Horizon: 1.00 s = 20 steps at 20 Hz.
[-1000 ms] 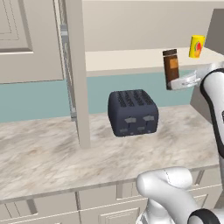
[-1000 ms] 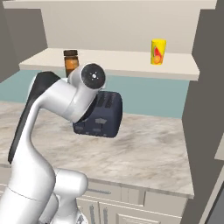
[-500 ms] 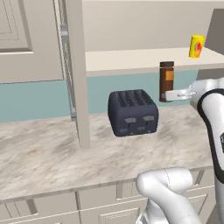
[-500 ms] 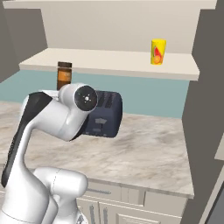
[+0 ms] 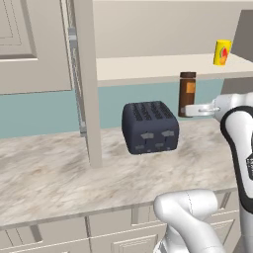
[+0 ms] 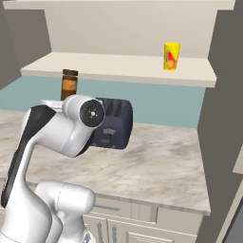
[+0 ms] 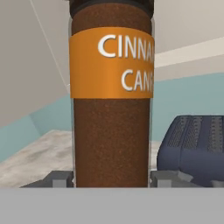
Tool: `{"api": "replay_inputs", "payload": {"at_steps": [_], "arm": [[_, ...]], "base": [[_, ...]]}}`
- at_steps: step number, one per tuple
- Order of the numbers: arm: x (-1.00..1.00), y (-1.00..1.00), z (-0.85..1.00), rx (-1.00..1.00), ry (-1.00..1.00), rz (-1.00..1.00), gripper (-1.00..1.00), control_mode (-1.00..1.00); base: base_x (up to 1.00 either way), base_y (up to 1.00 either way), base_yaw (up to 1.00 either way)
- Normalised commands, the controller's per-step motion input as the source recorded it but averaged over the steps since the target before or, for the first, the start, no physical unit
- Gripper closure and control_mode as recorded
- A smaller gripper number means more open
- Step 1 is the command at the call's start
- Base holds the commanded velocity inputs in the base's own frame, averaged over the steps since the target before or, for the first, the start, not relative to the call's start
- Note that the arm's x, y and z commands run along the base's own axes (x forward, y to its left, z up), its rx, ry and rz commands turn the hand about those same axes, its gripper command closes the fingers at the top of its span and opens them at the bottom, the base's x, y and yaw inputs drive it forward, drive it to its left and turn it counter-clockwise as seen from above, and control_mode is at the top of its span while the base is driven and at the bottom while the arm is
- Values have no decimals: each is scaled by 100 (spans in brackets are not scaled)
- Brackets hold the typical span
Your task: Take the cinnamon bottle from the cabinet and place it on the dining table, next to the plate with the cupcake. Then take the chocolate from the dining counter and place it on the cupcake plate.
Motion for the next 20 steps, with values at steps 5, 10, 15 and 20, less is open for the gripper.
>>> {"api": "replay_inputs", "payload": {"at_steps": [5, 10, 15, 20], "arm": [[0, 0, 0, 0, 0, 0, 100, -100], [0, 0, 0, 0, 0, 0, 100, 100], [0, 0, 0, 0, 0, 0, 100, 100], [0, 0, 0, 0, 0, 0, 100, 100]], "base": [[0, 0, 0], [0, 0, 0], [0, 0, 0], [-56, -9, -7]]}}
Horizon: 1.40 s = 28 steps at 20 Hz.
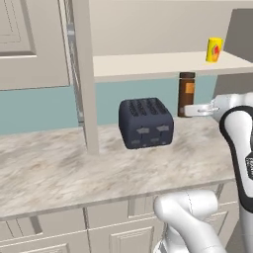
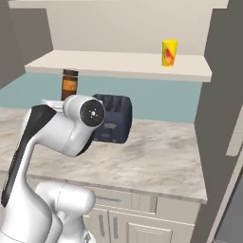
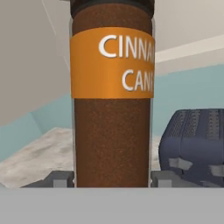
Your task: Take the cinnamon bottle from the cabinet and place it on the dining table, next to the plate with the cupcake. Then take the chocolate from the dining counter and place it on the cupcake plate.
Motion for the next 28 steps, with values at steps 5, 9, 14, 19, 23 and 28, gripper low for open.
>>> {"api": "replay_inputs", "payload": {"at_steps": [5, 9, 14, 19, 23, 28], "arm": [[0, 0, 0, 0, 0, 0, 100, 100], [0, 0, 0, 0, 0, 0, 100, 100], [0, 0, 0, 0, 0, 0, 100, 100], [0, 0, 0, 0, 0, 0, 100, 100], [0, 0, 0, 0, 0, 0, 100, 100], [0, 0, 0, 0, 0, 0, 100, 100]], "base": [[-59, 2, 0], [-22, 21, 32], [-21, 9, 86], [-8, 0, 100], [-2, 0, 100], [-3, 0, 100]]}}
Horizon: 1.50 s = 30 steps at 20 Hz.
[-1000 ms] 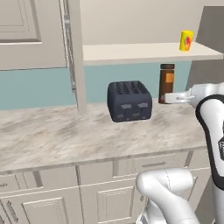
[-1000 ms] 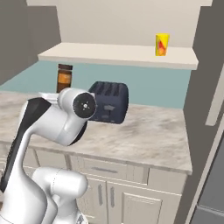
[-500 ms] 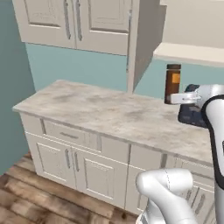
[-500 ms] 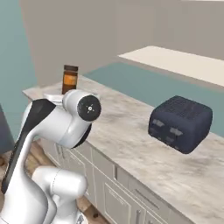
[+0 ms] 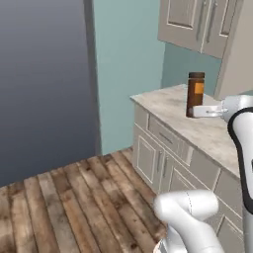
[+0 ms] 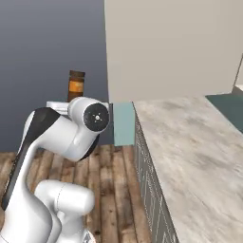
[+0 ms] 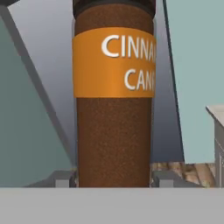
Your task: Take the cinnamon bottle from the cabinet and place it on the dining table, next to the plate with the cupcake. Then take the chocolate from the dining counter and place it on the cupcake plate.
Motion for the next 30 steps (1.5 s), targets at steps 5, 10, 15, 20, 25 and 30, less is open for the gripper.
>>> {"api": "replay_inputs", "payload": {"at_steps": [5, 10, 15, 20, 25, 30], "arm": [[0, 0, 0, 0, 0, 0, 100, 100], [0, 0, 0, 0, 0, 0, 100, 100], [0, 0, 0, 0, 0, 0, 100, 100], [0, 0, 0, 0, 0, 0, 100, 100], [0, 0, 0, 0, 0, 0, 100, 100], [0, 0, 0, 0, 0, 0, 100, 100]], "base": [[-6, 0, 100], [-5, 6, 97], [-2, 8, 93], [-3, 7, 93], [0, 4, 91], [12, 14, 70]]}}
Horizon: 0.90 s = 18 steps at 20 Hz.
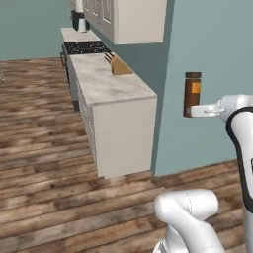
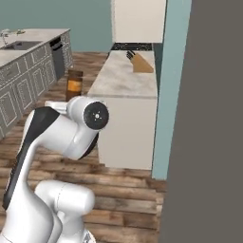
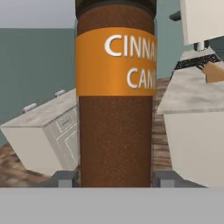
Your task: Take the cinnamon bottle from the cabinet and place it on the dining table, next to the plate with the cupcake. Then take the chocolate from the dining counter and place it on the cupcake plate.
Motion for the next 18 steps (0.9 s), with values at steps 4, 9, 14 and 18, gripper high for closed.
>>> {"api": "replay_inputs", "payload": {"at_steps": [4, 9, 14, 18], "arm": [[0, 0, 0, 0, 0, 0, 100, 100], [0, 0, 0, 0, 0, 0, 100, 100], [0, 0, 0, 0, 0, 0, 100, 100], [0, 0, 0, 0, 0, 0, 100, 100]], "base": [[33, 47, 36], [36, 75, 12], [31, 81, 8], [27, 85, 6]]}}
